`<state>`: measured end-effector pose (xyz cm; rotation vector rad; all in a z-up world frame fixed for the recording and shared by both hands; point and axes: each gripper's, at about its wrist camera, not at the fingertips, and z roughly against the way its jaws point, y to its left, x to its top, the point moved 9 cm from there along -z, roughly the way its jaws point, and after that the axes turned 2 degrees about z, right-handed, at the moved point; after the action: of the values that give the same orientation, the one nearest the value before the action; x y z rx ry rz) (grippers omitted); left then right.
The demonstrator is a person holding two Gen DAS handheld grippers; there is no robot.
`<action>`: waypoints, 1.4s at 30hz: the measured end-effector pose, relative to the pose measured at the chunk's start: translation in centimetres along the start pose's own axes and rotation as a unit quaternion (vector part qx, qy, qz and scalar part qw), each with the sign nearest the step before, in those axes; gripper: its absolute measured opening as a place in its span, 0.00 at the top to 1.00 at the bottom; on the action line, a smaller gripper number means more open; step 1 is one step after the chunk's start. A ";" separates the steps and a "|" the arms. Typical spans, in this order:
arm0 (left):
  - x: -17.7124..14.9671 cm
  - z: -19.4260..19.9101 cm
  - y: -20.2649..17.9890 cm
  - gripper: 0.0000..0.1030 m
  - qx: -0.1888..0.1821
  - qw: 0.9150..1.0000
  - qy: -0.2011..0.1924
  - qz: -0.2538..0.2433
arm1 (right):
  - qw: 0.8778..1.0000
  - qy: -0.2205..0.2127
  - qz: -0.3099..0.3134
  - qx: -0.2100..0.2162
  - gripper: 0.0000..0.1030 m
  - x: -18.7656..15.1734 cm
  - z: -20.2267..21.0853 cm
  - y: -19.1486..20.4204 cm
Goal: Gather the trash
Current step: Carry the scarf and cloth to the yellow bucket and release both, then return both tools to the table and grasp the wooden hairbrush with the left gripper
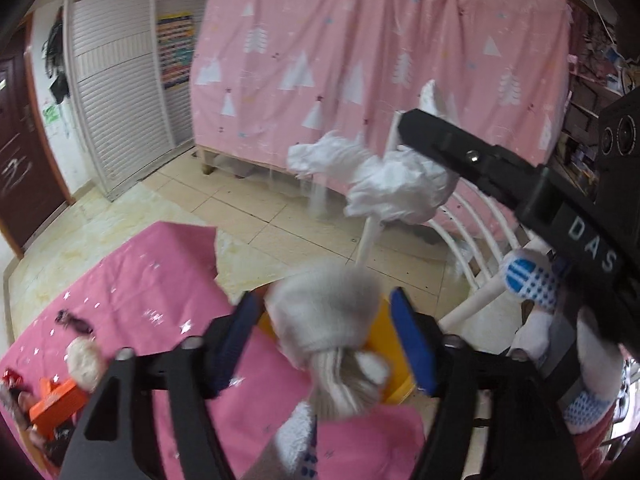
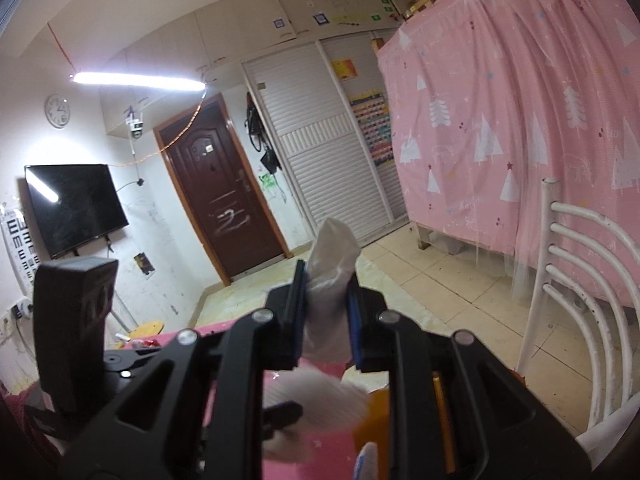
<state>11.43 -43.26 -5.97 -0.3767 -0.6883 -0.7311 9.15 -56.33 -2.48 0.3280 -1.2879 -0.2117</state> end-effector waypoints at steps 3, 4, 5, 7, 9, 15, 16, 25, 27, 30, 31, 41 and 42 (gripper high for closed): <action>0.1 -0.2 -0.5 0.29 0.007 1.000 0.002 -0.005 | 1.000 0.003 -0.004 -0.011 0.83 -0.1 -0.2 -1.0; 0.0 0.0 -0.3 0.29 0.006 1.000 0.003 -0.004 | 1.000 0.006 -0.005 -0.014 0.83 -0.2 -0.4 -1.4; -0.2 0.3 -0.1 0.29 0.008 1.000 0.004 -0.001 | 1.000 0.009 -0.005 -0.017 0.83 -0.3 -0.6 -1.6; -0.3 0.9 0.9 0.29 0.013 1.000 0.004 0.011 | 1.000 0.018 -0.004 -0.022 0.80 -0.6 -1.2 -1.9; -0.5 1.9 2.1 0.29 0.015 0.999 0.002 0.032 | 0.999 0.029 -0.001 -0.029 0.73 -1.2 -1.7 -2.0; -1.0 7.2 5.8 0.28 0.030 0.996 -0.027 0.085 | 0.998 0.040 0.005 -0.041 0.45 -2.1 -2.5 -1.8; -1.1 8.2 6.4 0.28 0.034 0.995 -0.036 0.089 | 0.998 0.040 0.005 -0.039 0.45 -2.1 -2.5 -1.7; -1.5 15.7 12.3 0.27 0.090 0.985 -0.093 0.115 | 0.998 0.057 0.029 -0.012 0.45 -2.9 -3.6 1.8; -1.8 17.4 13.7 0.27 0.103 0.982 -0.103 0.120 | 0.997 0.063 0.035 -0.006 0.45 -3.2 -3.9 2.7; -2.3 19.7 15.8 0.27 0.121 0.977 -0.118 0.129 | 0.997 0.069 0.045 0.002 0.45 -3.4 -4.3 4.3; -2.5 20.2 16.3 0.27 0.126 0.976 -0.121 0.131 | 0.996 0.072 0.048 0.005 0.45 -3.4 -4.4 4.8; -6.4 24.1 25.7 0.27 0.183 0.955 -0.126 0.197 | 0.992 0.091 0.083 0.033 0.45 -3.9 -6.4 10.2; -6.9 24.3 26.6 0.27 0.185 0.953 -0.123 0.205 | 0.991 0.094 0.087 0.035 0.45 -3.9 -6.7 10.8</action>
<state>16.13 -8.47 4.65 -0.2546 -0.9280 -0.1527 14.20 -44.14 -3.83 0.2871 -1.1323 0.0132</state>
